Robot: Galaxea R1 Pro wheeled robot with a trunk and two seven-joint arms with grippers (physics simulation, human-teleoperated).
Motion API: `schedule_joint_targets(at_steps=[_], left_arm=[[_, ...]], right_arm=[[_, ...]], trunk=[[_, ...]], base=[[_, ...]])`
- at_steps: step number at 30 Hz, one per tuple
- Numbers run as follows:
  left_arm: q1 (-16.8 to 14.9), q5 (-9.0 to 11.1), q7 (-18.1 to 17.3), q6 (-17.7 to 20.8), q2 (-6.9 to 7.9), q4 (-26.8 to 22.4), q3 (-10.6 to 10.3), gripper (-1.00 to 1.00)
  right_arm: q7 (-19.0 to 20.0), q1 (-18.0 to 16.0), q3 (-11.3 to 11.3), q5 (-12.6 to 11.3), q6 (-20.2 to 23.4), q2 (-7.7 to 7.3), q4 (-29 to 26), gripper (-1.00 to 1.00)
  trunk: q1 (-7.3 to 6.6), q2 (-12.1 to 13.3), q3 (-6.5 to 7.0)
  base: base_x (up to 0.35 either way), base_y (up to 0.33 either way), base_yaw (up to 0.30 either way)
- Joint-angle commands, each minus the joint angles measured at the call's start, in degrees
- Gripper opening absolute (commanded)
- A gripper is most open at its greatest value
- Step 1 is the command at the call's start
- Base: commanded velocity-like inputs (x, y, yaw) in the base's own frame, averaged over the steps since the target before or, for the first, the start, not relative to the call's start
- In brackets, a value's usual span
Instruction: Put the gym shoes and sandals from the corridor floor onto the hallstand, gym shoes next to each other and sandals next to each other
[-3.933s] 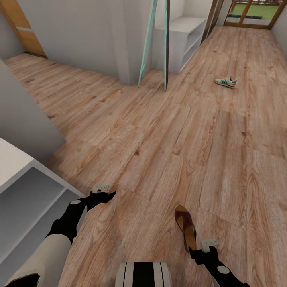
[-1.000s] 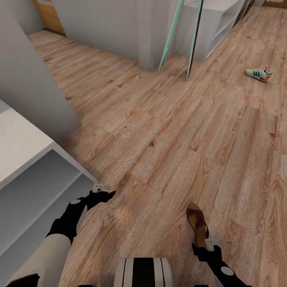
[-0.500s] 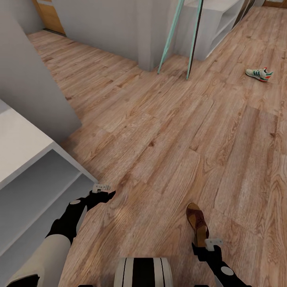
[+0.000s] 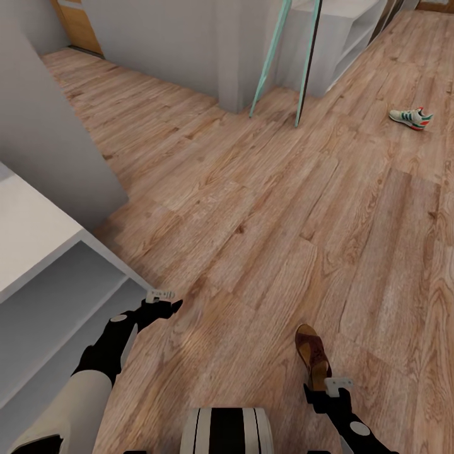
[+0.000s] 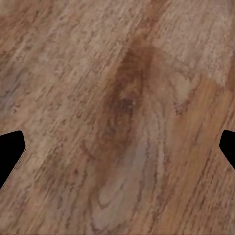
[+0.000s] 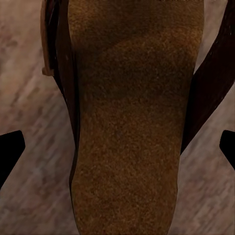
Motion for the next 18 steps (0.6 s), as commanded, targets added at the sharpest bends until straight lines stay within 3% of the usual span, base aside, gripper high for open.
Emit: schedule_joint_targets(at_steps=[1, 18], left_arm=[[0.0, -0.3, -0.5, 0.4, -0.06, -0.3, 0.3, 1.0], [0.3, -0.3, -0.5, 0.3, -0.04, -1.2, 0.3, 1.0]], right_arm=[[0.3, 0.0, -0.5, 0.5, -0.2, 0.03, 0.0, 1.0], [0.2, 0.0, -0.5, 0.5, -0.2, -0.04, 0.1, 1.0]], trunk=[[-0.01, 0.0, -0.03], [-0.01, 0.0, -0.03]], base=[[0.016, 0.0, 0.0], [0.002, 0.0, 0.0]])
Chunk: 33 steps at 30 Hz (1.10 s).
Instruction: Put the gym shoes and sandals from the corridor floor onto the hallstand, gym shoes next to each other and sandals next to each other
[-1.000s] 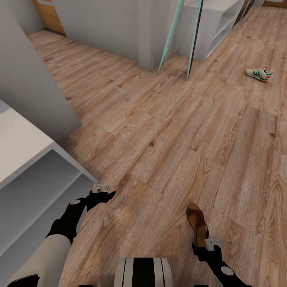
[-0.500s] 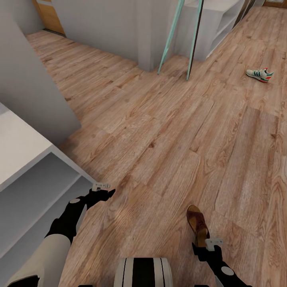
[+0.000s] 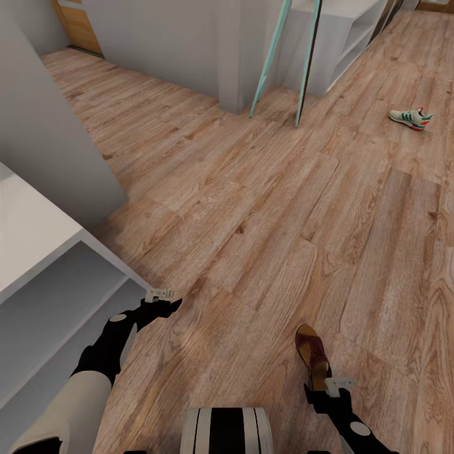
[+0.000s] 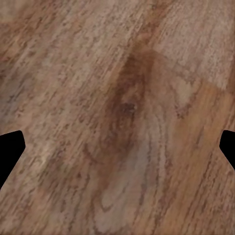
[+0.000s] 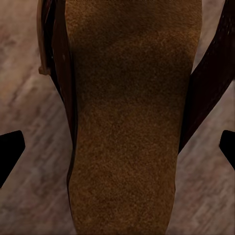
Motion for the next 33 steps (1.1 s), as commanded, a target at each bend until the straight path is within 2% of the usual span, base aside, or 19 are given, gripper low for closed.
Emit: schedule_joint_targets(at_steps=[1, 16, 26, 33], left_arm=[[0.0, -0.3, -0.5, 0.4, -0.07, -0.1, 0.3, 1.0], [0.1, -0.3, -0.5, 0.4, -0.07, -0.2, 0.3, 1.0], [0.1, -0.3, -0.5, 0.4, -0.07, -0.2, 0.3, 1.0], [0.0, -0.3, -0.5, 0.4, -0.07, -0.2, 0.3, 1.0]], right_arm=[[0.3, 0.0, -0.5, 0.5, -0.2, -0.01, 0.0, 1.0], [0.3, 0.0, -0.5, 0.5, -0.2, -0.24, 0.0, 1.0], [0.3, 0.0, -0.5, 0.5, -0.2, -0.25, 0.1, 1.0], [0.3, 0.0, -0.4, 0.5, -0.2, -0.25, 0.1, 1.0]], trunk=[[-0.01, 0.0, -0.03], [-0.01, 0.0, -0.03], [0.25, -0.1, -2.25], [0.25, -0.1, -2.25]], base=[[0.0, 0.0, 0.0], [0.0, 0.0, 0.0], [0.0, 0.0, 0.0], [0.0, 0.0, 0.0]])
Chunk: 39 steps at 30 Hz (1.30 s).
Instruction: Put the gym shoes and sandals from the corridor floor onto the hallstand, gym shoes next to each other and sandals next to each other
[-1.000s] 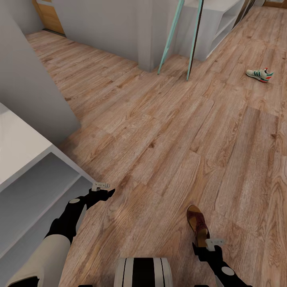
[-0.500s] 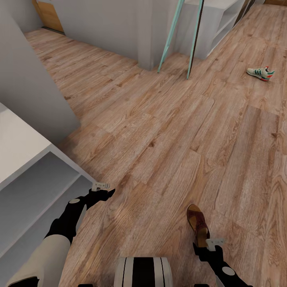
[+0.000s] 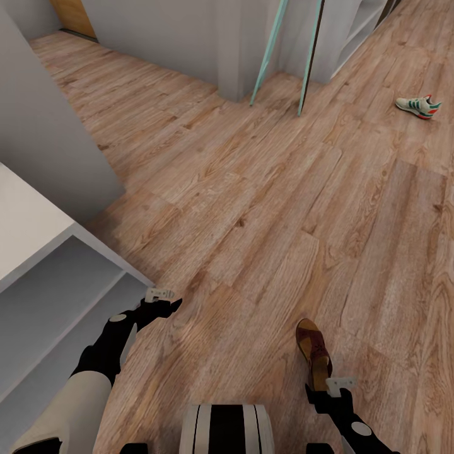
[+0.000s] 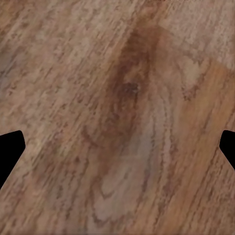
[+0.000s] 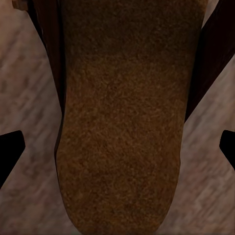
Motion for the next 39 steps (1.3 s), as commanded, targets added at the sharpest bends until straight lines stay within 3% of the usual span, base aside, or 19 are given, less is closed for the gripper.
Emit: schedule_joint_targets(at_steps=[1, 8, 9, 35, 39], left_arm=[[0.0, -0.3, -0.5, 0.4, -0.07, -0.1, 0.3, 1.0], [-0.1, -0.3, -0.5, 0.4, -0.07, -0.1, 0.3, 1.0], [-0.1, -0.3, -0.5, 0.4, -0.07, -0.1, 0.3, 1.0], [0.1, -0.3, -0.5, 0.3, 0.07, -0.1, 0.4, 1.0], [0.1, -0.3, -0.5, 0.3, 0.18, -0.1, 0.4, 1.0]], right_arm=[[0.3, 0.0, -0.5, 0.5, -0.2, 0.03, 0.0, 1.0], [0.3, 0.0, -0.5, 0.5, -0.2, 0.03, 0.0, 1.0], [0.3, 0.0, -0.5, 0.5, -0.2, 0.03, 0.0, -1.0], [0.3, 0.0, -0.5, 0.5, -0.1, -0.05, 0.0, -1.0], [0.4, 0.0, -0.4, 0.5, -0.1, -0.1, 0.0, -1.0]], trunk=[[-0.01, 0.0, -0.03], [-0.01, 0.0, -0.03], [-0.01, 0.0, -0.03], [-0.01, 0.0, -0.03], [-0.11, 0.0, 0.86]], base=[[0.0, 0.0, 0.0], [0.0, 0.0, 0.0], [0.0, 0.0, 0.0], [0.0, 0.0, 0.0], [0.0, 0.0, 0.0]])
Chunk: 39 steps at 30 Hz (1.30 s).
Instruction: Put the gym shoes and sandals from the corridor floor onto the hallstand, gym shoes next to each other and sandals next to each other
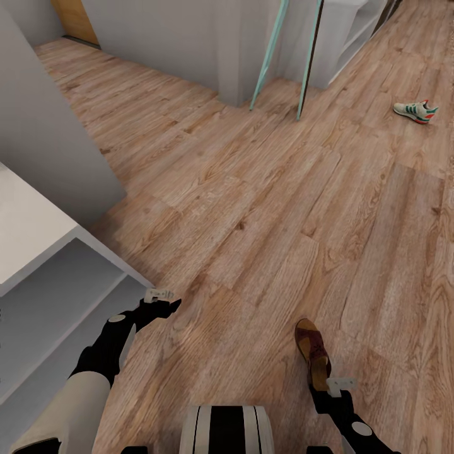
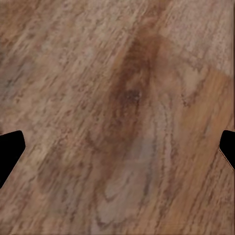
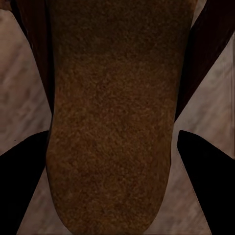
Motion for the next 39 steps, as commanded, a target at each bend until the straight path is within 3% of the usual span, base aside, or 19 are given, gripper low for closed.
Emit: schedule_joint_targets(at_steps=[1, 7, 17, 25, 28, 33, 34, 39], left_arm=[[0.0, -0.2, -0.4, 0.4, -0.04, -0.1, 0.3, 1.0], [1.0, -0.2, -0.4, -0.2, 0.26, 0.1, 0.5, 1.0], [7.6, -0.3, 0.2, -1.4, 0.75, 0.0, 1.0, 1.0], [12.0, -0.4, 0.3, -5.3, 1.02, 0.0, 3.2, 1.0], [15.7, -0.5, 0.3, -8.2, 1.1, 0.0, 5.4, 1.0], [18.8, -0.5, 0.3, -12.0, 1.62, 0.0, 7.3, 1.0], [22.7, -0.5, 0.3, -15.4, 2.81, 0.2, 11.3, 1.0], [24.9, -0.5, 0.2, -18.0, 3.02, 0.8, 14.8, 1.0]], right_arm=[[0.3, 0.0, -0.5, 0.5, -0.2, 0.02, 0.1, -1.0], [0.3, 0.0, -0.4, 0.5, -0.3, -0.01, 0.0, -1.0], [0.3, 0.0, -0.4, 0.6, -2.6, -0.06, 0.1, -1.0], [0.2, 0.0, -0.4, 0.6, -2.8, -0.1, 0.2, -1.0], [0.2, 0.0, -0.4, 0.6, -3.1, -0.16, 0.2, -1.0], [0.2, 0.0, -0.4, 0.6, -3.1, -0.18, 0.2, -1.0], [0.2, 0.1, -0.5, 0.6, -3.2, -0.23, 1.3, -1.0], [0.2, 0.1, -0.6, 0.6, -3.2, -0.38, 2.9, -1.0]], trunk=[[-0.03, 0.0, 0.2], [-0.19, 0.1, 1.53], [-0.44, 0.2, 3.74], [-0.65, 0.3, 5.51], [-0.73, 0.4, 6.18], [-0.86, 0.4, 7.29], [-0.88, 0.4, 7.52], [-1.01, 0.5, 8.86]], base=[[0.0, 0.0, 0.0], [0.0, 0.0, 0.0], [0.0, 0.0, 0.0], [0.0, 0.0, 0.0], [0.0, 0.0, 0.0], [0.0, 0.0, 0.0], [0.0, 0.0, -0.027], [0.0, 0.0, -0.106]])
